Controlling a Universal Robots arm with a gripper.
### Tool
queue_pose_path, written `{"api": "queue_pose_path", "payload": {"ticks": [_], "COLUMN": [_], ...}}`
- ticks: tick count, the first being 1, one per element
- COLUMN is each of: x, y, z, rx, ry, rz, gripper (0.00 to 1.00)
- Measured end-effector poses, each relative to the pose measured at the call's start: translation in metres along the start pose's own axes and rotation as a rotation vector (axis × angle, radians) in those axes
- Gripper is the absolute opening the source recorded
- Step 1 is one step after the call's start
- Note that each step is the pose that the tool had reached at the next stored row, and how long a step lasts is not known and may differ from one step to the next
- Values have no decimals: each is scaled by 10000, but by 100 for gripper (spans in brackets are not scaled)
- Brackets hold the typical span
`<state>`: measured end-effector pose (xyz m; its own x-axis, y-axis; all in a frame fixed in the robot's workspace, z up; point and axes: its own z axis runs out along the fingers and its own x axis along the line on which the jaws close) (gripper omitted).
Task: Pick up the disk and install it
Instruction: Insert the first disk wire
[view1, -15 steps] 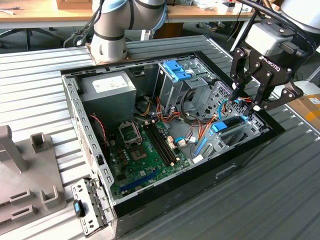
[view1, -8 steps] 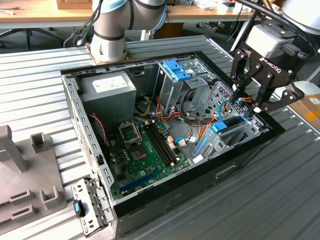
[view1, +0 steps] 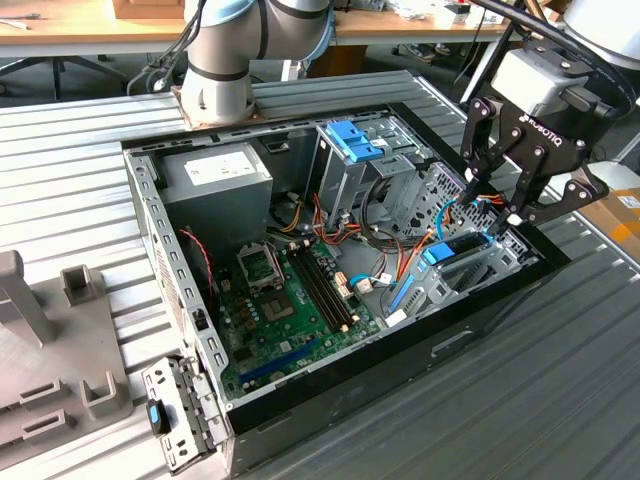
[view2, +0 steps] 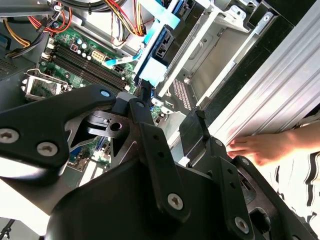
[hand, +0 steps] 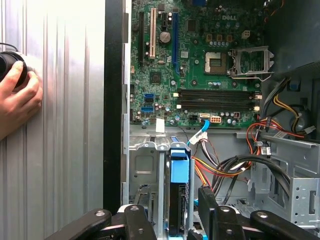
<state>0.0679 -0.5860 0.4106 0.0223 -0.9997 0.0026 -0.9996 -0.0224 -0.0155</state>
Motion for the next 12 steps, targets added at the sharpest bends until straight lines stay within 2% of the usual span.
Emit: {"api": "queue_pose_path", "payload": {"ticks": [2,12], "x": [0,-45], "y": [-2,-94], "z": [0,2], "rx": [0,0], "ry": [0,0], "rz": [1,2], "gripper": [50,50]}}
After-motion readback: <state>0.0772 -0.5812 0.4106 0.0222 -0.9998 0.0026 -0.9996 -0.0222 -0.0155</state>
